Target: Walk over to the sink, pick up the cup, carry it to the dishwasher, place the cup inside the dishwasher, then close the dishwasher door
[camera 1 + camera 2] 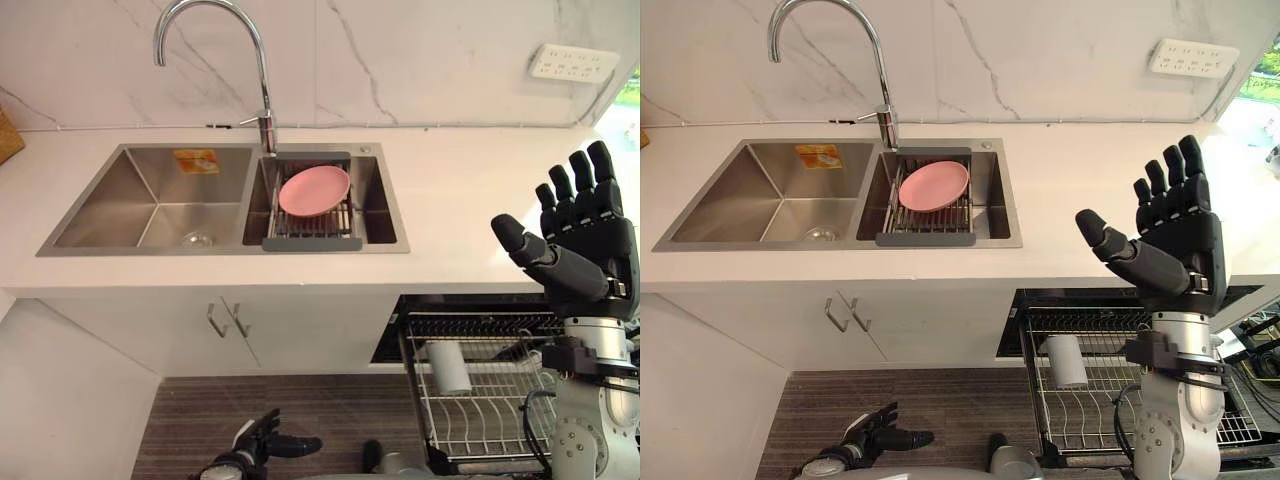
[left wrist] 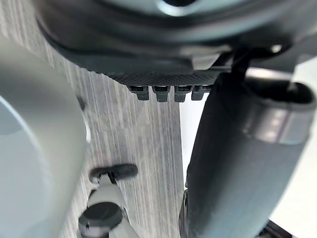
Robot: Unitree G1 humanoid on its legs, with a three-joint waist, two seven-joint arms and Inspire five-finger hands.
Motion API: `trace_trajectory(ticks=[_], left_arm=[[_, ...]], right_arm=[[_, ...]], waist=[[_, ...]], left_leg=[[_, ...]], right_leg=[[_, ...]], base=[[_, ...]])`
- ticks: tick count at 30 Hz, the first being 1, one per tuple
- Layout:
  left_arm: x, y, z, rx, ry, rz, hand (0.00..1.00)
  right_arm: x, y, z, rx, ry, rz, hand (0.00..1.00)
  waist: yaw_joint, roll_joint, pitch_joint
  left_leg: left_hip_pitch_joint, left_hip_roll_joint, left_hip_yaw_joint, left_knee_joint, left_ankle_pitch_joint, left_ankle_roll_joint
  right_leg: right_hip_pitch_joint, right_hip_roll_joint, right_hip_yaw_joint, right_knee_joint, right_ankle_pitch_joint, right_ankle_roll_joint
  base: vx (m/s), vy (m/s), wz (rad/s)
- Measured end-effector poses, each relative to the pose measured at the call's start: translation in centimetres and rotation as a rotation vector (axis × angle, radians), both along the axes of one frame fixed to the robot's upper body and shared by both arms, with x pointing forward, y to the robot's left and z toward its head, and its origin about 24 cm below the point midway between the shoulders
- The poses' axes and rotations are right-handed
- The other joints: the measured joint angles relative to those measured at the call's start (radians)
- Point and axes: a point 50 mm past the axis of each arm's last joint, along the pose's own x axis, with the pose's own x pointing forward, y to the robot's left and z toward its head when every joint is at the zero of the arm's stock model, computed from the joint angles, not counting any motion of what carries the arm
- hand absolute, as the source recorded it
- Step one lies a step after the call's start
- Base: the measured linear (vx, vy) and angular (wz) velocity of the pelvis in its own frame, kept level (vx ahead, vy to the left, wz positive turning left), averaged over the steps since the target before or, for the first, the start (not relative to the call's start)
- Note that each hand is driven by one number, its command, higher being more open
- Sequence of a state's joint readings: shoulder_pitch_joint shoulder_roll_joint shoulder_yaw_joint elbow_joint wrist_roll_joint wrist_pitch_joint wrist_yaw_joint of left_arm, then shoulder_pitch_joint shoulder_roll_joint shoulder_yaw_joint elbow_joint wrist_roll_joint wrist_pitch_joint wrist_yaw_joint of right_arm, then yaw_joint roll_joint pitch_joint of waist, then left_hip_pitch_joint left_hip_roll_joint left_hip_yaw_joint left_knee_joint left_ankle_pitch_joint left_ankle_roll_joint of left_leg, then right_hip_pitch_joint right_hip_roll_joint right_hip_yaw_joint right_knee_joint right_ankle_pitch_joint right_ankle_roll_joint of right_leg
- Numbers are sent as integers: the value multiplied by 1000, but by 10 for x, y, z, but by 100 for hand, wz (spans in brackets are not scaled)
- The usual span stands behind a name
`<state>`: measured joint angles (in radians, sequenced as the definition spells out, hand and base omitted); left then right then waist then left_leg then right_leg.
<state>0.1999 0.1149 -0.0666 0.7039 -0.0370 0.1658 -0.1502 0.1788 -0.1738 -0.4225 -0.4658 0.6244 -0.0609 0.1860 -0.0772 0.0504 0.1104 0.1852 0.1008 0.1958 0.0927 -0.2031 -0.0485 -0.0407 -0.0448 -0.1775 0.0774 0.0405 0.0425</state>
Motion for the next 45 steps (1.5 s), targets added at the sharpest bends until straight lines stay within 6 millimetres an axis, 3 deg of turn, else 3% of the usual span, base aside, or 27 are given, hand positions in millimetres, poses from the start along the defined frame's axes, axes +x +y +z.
trace_trajectory(ticks=[7, 9, 10, 13, 14, 15, 16, 18, 19, 20, 22, 24, 27, 28, 29, 30, 31, 32, 34, 35, 36, 37, 38, 39, 43, 44, 45], left_arm=[[-14, 11, -2, 68, 20, 11, 100], [-12, 14, -1, 78, 0, 4, 100], [-6, 17, 3, 91, -46, -1, 100], [-1, 16, 11, 128, -108, 11, 100], [0, 15, 11, 127, -110, 6, 100], [2, 11, 13, 117, -127, 3, 100], [5, 7, 15, 106, -140, -4, 100], [5, 2, 16, 92, -148, -13, 100], [3, 1, 14, 85, -138, -6, 100], [2, -1, 14, 79, -134, -2, 100], [-3, 9, 15, 100, -123, -29, 100], [6, 4, 17, 98, -143, -43, 100], [26, 1, 25, 72, -179, -50, 100], [30, 0, 26, 62, -187, -60, 100], [33, 0, 27, 55, -191, -69, 100], [33, 1, 27, 54, -186, -78, 100], [31, 3, 26, 58, -179, -87, 100], [26, 6, 23, 68, -150, -99, 100], [14, 7, 15, 88, -78, -90, 100], [12, 10, 13, 114, -58, -71, 100], [11, 14, 12, 135, -48, -57, 100], [11, 17, 11, 148, -38, -34, 100], [9, 16, 8, 155, -21, -6, 100], [7, 21, 8, 173, -22, 22, 100], [10, 26, 9, 195, -40, 113, 100], [-9, 44, 2, 287, 18, 340, 100], [-9, 44, 2, 287, 18, 340, 100]], right_arm=[[1, -3, -6, 35, 27, -36, 100], [1, -1, -8, 48, 23, -35, 100], [0, 1, -8, 48, 12, -34, 100], [1, 8, -11, 51, 36, -26, 100], [1, 9, -11, 47, 40, -28, 100], [1, 8, -10, 45, 30, -38, 100], [2, 7, -7, 47, 17, -46, 100], [6, 8, -2, 42, -13, -41, 100], [8, 9, 0, 31, -17, -34, 100], [11, 15, -1, 34, -17, -10, 100], [15, 25, 1, 8, -22, 46, 100], [20, 30, 4, -34, -32, 74, 100], [20, 30, 6, -40, -38, 79, 100], [21, 31, 7, -45, -45, 89, 100], [23, 33, 8, -48, -57, 105, 100], [26, 38, 11, -44, -73, 133, 100], [28, 42, 11, -39, -80, 149, 100], [31, 48, 8, -30, -77, 184, 100], [35, 57, 2, -39, -56, 233, 100], [36, 64, 2, -56, -55, 262, 100], [36, 68, 1, -71, -54, 281, 100], [37, 70, 1, -85, -53, 297, 100], [38, 70, -2, -99, -37, 306, 100], [40, 69, -7, -117, -12, 304, 100], [40, 61, -5, -149, -9, 288, 100], [38, 70, 1, -168, -71, 403, 100], [38, 70, 1, -168, -71, 403, 100]], waist=[[2, 5, -2], [3, -4, -3], [-3, -5, 10], [-2, 24, 43], [6, 22, 44], [9, 20, 45], [10, 19, 46], [11, 28, 46], [18, 57, 40], [35, 73, 54], [41, 22, 47], [38, 37, 37], [41, 24, 24], [41, 23, 24], [43, 20, 25], [40, 13, 30], [37, 5, 35], [33, -14, 37], [33, -21, 11], [34, -39, 3], [34, -53, -2], [32, -62, 5], [32, -42, 9], [40, -39, 10], [42, -36, 8], [87, -46, 14], [87, -46, 14]], left_leg=[[20, -4, 8, 10, 2, 0], [-41, -7, 10, 130, -3, -8], [-145, 3, 9, 338, -4, -8], [-291, 76, 9, 691, 52, 4], [-288, 72, 10, 688, 21, 2], [-291, 59, 10, 614, -56, 6], [-291, 36, 5, 486, -83, 10], [-274, 5, -36, 242, -85, -2], [-269, 15, -45, 201, -50, -10], [-260, 28, -46, 209, -35, -9], [-237, -21, -33, 224, -32, -2], [-211, -34, -11, 205, -6, 43], [-173, -74, -3, 153, 1, 55], [-151, -81, -2, 131, 1, 58], [-126, -87, 6, 108, 1, 66], [-89, -94, 15, 83, -4, 74], [-66, -97, 19, 71, -7, 80], [-17, -105, 26, 53, -15, 89], [3, -104, 32, 43, -24, 88], [-3, -99, 29, 41, -26, 84], [-12, -98, 22, 45, -33, 73], [-18, -94, 10, 57, -42, 58], [-20, -68, -2, 64, -49, 48], [-15, -42, -16, 71, -50, 45], [4, -16, -76, 108, -56, 34], [-35, -50, -98, 47, -31, 32], [-35, -50, -98, 47, -31, 32]], right_leg=[[39, 6, 9, -44, 15, 1], [38, -4, 39, -60, -1, -1], [53, -10, 69, -87, -2, -3], [123, 17, 79, -141, -5, -29], [127, 12, 90, -137, -2, -33], [119, 4, 113, -126, 2, -39], [108, -9, 129, -127, 4, -42], [81, -7, 174, -144, -4, -38], [88, 19, 194, -135, -23, -31], [24, 61, 213, 73, -66, -44], [61, 38, 239, 109, -168, -32], [81, 29, 262, 79, -159, -10], [68, -4, 270, 121, -187, 15], [56, -8, 267, 169, -201, 29], [18, -8, 264, 263, -227, 65], [-55, -15, 249, 444, -244, 91], [-92, -24, 235, 544, -242, 93], [-147, -56, 190, 693, -256, 71], [-203, -106, 104, 694, -279, 35], [-222, -114, 69, 577, -273, 27], [-223, -110, 56, 439, -220, 13], [-210, -100, 60, 337, -129, 20], [-173, -72, 44, 295, -101, 5], [-133, -42, 33, 232, -85, -4], [-34, -16, 11, 137, -64, -7], [36, -22, 13, -164, 150, 3], [36, -22, 13, -164, 150, 3]], base=[[-6, 9, -4], [-50, -30, 2], [-49, -52, 18], [-57, -32, -10], [50, 22, -36], [44, 62, -36], [9, 80, -35], [-24, 117, -58], [66, 116, -100], [179, 85, -98], [219, 60, -83], [218, 112, -37], [195, 102, -8], [134, 72, -10], [146, 87, -19], [129, 74, -19], [153, 57, -19], [139, 22, -12], [185, -12, -4], [269, -74, 9], [251, -106, 16], [265, -120, 16], [249, -115, 7], [232, -117, 0], [147, -99, 6], [0, 0, 0], [0, 0, 0]])
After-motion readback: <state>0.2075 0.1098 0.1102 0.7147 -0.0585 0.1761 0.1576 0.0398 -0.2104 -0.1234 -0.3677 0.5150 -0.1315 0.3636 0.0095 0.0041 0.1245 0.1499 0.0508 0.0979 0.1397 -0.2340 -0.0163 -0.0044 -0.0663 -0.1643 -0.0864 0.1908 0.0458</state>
